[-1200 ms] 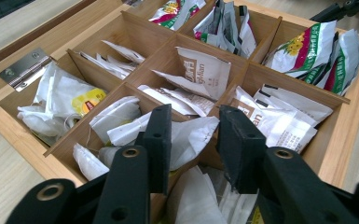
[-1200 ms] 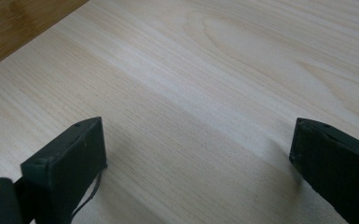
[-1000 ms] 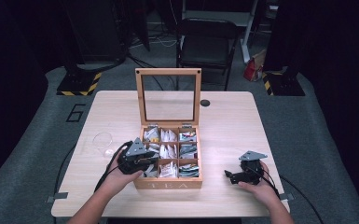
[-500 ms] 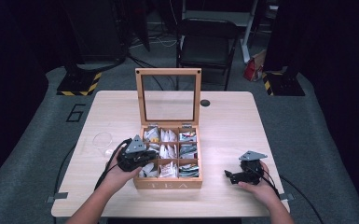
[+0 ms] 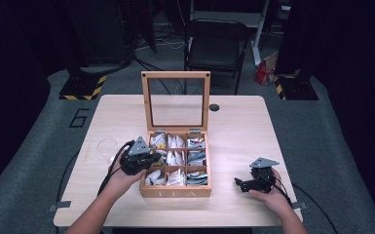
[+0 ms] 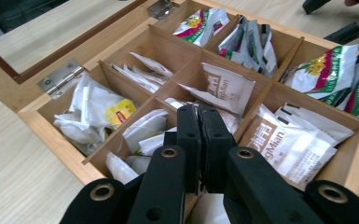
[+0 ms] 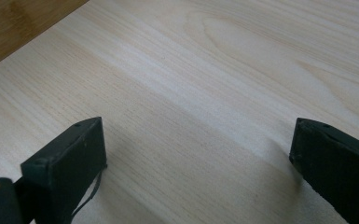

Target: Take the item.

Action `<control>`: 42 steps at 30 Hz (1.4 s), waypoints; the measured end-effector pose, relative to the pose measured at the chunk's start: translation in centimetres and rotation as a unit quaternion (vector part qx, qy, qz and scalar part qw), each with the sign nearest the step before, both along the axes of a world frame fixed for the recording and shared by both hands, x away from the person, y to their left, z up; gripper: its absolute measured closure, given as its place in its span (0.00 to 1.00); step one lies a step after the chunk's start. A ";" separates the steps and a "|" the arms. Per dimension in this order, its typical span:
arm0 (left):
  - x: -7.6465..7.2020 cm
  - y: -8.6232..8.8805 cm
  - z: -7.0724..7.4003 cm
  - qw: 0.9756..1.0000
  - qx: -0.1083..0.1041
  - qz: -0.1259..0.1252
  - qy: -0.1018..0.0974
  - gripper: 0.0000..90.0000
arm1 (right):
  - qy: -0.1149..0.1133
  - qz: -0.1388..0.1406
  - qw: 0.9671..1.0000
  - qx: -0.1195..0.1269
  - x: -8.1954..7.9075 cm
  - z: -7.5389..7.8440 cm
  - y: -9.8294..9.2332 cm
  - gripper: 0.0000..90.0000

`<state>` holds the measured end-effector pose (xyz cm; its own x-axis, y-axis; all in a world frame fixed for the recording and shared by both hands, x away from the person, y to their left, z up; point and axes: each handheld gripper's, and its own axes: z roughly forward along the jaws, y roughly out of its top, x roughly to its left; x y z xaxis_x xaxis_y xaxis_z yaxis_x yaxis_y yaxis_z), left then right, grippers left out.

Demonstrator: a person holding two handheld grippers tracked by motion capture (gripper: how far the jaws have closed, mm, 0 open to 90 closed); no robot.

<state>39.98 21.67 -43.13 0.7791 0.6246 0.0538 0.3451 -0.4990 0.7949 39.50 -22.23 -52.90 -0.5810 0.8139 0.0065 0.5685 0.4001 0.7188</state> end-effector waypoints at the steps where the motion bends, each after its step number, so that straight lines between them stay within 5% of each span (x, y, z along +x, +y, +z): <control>1: 0.1 0.1 0.0 1.000 0.002 0.001 0.001 0.98 | 0.000 0.000 1.000 0.000 0.0 0.0 0.0 0.03; 12: 1.1 0.7 0.4 1.000 0.005 0.016 0.000 0.98 | 0.000 0.000 1.000 0.000 0.0 0.0 0.0 0.03; 42: 0.6 1.7 3.2 1.000 -0.017 0.019 -0.013 0.98 | 0.000 0.000 1.000 0.000 0.0 0.0 0.0 0.03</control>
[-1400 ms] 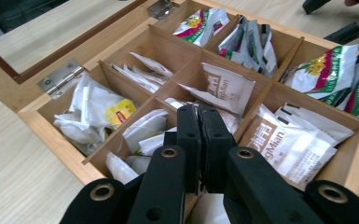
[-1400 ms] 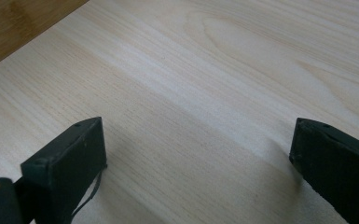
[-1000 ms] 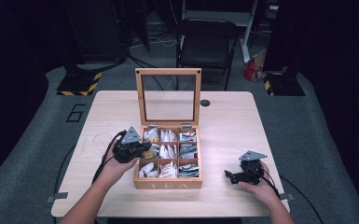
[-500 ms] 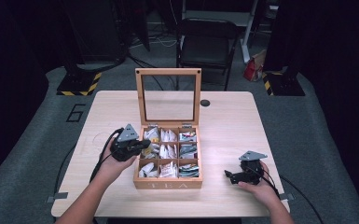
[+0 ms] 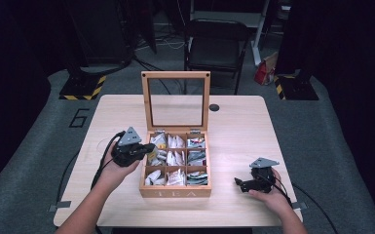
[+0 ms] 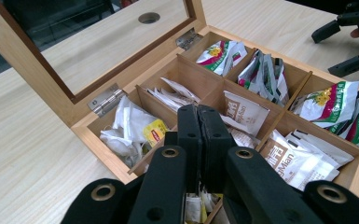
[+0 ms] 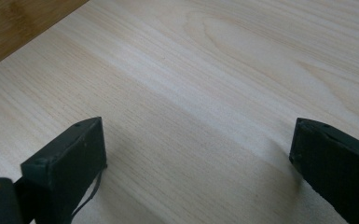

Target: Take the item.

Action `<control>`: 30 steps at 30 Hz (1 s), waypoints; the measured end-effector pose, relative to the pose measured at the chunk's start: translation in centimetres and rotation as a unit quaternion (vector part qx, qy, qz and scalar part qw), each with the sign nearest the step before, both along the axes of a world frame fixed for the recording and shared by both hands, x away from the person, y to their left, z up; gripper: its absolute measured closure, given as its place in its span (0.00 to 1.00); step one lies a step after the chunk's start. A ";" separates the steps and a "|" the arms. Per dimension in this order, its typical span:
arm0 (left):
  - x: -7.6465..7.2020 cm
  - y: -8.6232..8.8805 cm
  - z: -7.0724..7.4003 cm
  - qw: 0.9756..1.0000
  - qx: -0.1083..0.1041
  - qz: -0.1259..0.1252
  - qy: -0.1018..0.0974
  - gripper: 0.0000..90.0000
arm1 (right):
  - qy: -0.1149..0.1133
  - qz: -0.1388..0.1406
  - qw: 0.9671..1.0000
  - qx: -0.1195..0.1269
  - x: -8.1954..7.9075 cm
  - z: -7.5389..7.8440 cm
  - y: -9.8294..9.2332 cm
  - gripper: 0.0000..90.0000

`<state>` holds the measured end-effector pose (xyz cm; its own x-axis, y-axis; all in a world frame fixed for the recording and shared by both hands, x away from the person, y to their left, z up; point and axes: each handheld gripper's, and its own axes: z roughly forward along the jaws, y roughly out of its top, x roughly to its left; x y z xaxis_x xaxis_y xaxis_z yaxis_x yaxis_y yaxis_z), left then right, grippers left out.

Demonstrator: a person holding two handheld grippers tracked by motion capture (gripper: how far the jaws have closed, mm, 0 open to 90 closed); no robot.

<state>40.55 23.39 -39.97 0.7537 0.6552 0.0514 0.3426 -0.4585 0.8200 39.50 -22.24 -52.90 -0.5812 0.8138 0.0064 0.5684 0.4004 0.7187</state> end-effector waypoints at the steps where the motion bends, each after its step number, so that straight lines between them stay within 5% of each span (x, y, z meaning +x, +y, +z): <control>1: 0.0 0.1 0.1 1.000 -0.004 0.003 -0.002 0.98 | 0.000 0.000 1.000 0.000 0.0 0.0 0.0 0.03; 30: 0.2 4.0 1.4 0.999 -0.010 0.047 -0.008 0.98 | 0.000 0.000 1.000 0.000 0.0 0.0 0.0 0.03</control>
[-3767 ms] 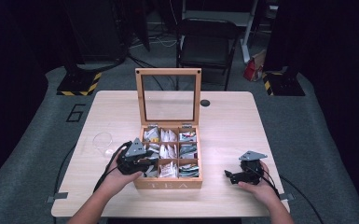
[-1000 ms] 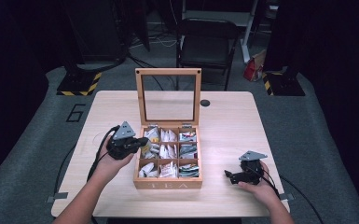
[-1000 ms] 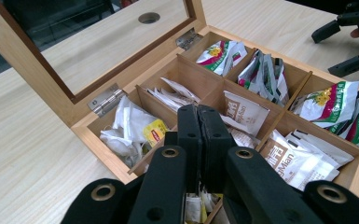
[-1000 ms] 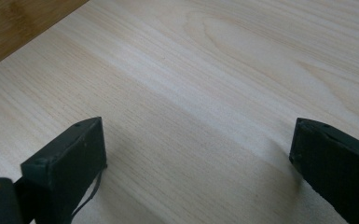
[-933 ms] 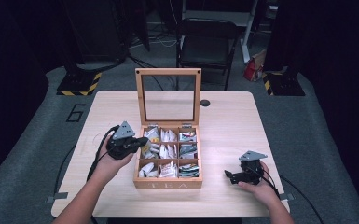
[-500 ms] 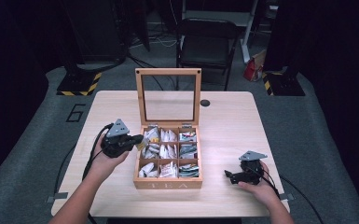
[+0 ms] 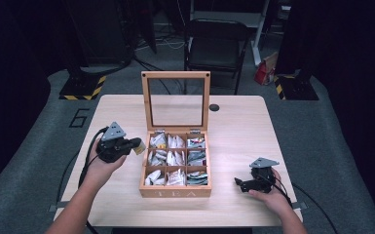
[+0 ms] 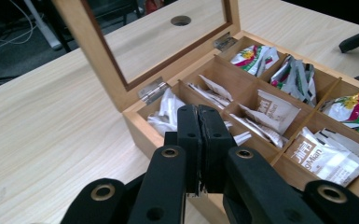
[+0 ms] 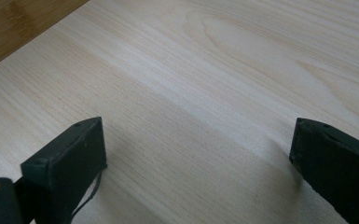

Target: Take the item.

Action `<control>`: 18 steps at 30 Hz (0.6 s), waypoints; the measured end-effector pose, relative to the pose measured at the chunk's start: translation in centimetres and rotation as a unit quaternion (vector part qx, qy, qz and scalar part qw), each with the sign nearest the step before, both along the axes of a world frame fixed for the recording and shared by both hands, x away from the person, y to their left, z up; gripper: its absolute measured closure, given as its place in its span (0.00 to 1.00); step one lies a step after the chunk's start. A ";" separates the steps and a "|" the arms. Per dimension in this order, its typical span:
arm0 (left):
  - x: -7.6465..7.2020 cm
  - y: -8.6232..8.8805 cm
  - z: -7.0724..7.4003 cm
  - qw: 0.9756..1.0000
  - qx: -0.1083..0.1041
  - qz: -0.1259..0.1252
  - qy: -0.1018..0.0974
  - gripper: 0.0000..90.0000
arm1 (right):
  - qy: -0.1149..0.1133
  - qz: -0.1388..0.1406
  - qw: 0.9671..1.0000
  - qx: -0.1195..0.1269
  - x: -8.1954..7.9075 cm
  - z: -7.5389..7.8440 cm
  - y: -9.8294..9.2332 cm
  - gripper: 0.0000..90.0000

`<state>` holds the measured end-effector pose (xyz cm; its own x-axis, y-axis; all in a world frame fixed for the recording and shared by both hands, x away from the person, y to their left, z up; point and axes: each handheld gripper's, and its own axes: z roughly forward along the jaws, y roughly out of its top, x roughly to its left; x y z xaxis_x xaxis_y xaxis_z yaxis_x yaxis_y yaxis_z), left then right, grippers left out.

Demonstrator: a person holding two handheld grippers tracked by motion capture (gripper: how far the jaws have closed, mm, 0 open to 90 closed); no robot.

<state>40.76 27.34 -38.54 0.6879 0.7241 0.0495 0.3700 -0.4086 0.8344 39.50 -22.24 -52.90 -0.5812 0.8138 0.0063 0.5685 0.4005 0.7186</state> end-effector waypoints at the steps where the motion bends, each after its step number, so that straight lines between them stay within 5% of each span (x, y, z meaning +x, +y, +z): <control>1: 0.0 0.1 0.0 1.000 -0.001 0.004 -0.002 0.98 | 0.000 0.000 1.000 0.000 0.0 0.0 0.0 0.03; 18: 0.2 4.2 0.5 0.998 -0.011 0.056 -0.002 0.98 | 0.000 0.000 1.000 0.000 0.0 0.0 0.0 0.03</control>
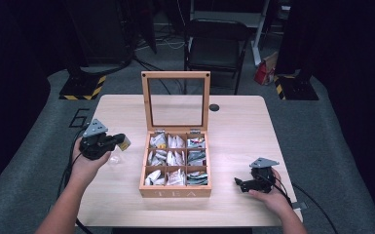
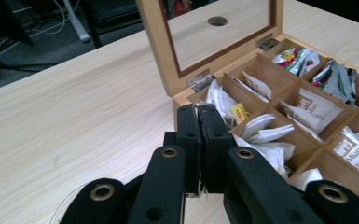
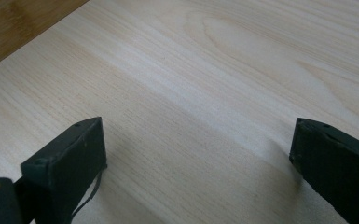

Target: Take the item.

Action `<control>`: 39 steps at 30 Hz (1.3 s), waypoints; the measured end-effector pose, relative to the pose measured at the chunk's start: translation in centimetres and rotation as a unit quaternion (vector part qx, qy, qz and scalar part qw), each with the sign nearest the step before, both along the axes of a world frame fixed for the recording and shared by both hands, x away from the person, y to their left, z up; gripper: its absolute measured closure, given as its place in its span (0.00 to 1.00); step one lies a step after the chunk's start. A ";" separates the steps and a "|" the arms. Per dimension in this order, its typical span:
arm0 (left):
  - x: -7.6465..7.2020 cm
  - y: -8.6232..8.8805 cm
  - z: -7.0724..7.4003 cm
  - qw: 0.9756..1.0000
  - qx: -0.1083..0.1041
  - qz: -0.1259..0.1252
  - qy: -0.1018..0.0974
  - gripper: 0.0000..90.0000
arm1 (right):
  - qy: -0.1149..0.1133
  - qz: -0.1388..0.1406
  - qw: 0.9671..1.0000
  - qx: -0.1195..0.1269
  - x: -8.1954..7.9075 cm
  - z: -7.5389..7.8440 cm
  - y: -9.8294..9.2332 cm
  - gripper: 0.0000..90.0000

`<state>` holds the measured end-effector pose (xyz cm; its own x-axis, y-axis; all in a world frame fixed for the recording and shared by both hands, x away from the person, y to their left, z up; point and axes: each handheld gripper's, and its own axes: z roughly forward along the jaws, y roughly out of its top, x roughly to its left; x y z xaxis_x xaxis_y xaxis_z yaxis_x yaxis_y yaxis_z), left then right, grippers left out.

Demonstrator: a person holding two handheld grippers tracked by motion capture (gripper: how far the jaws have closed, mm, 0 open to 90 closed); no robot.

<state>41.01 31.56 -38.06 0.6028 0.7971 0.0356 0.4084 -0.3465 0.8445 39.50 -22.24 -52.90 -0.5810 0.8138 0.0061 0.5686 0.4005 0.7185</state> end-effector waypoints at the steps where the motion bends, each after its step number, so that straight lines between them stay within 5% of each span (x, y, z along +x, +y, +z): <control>1: 0.0 0.0 0.0 1.000 0.000 0.000 0.000 0.98 | 0.000 0.000 1.000 0.000 0.0 0.0 0.0 0.03; 39: 0.9 4.3 -0.4 0.998 -0.014 0.064 0.010 0.98 | 0.000 0.000 1.000 0.000 0.0 0.0 0.0 0.03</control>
